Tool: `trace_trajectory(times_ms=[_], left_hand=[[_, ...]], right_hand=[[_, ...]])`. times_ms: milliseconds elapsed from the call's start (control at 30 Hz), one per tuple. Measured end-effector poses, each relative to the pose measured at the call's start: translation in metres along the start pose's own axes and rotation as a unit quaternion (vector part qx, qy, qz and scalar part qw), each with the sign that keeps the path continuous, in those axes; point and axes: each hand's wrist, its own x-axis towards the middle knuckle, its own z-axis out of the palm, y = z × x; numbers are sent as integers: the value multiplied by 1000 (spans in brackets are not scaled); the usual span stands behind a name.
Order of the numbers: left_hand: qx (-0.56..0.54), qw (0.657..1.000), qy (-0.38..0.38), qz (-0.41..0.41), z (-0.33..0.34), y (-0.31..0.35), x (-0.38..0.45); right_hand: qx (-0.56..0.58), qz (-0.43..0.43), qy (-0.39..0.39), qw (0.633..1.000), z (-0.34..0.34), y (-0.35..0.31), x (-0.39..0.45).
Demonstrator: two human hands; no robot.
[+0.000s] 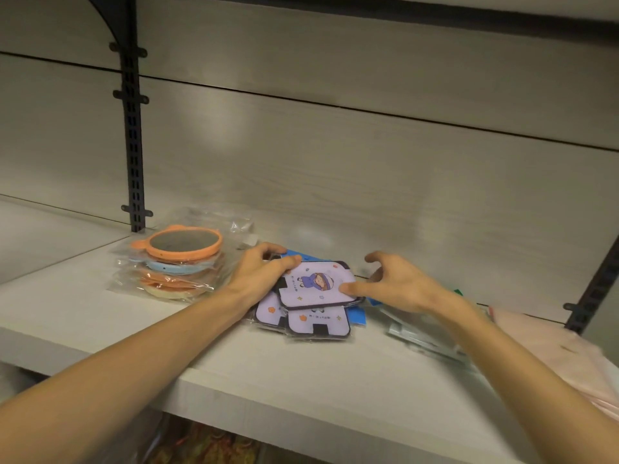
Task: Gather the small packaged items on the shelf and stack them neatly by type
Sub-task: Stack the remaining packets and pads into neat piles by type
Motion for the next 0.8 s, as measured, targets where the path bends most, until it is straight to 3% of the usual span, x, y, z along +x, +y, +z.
trace_trajectory(times_ms=[133,367,600,800], left_hand=[[-6,1000,8,7,-1,1,0],[12,1000,0,-1,-5,0,-1],[14,1000,-20,-3,-3,4,-4],[15,1000,-13,-8,-1,6,-6]], right_hand=[[126,-33,16,991,4,-3,-1],[299,2,8,954,3,-3,15],[365,31,38,930,-6,0,24],[318,15,43,947,-6,0,25]])
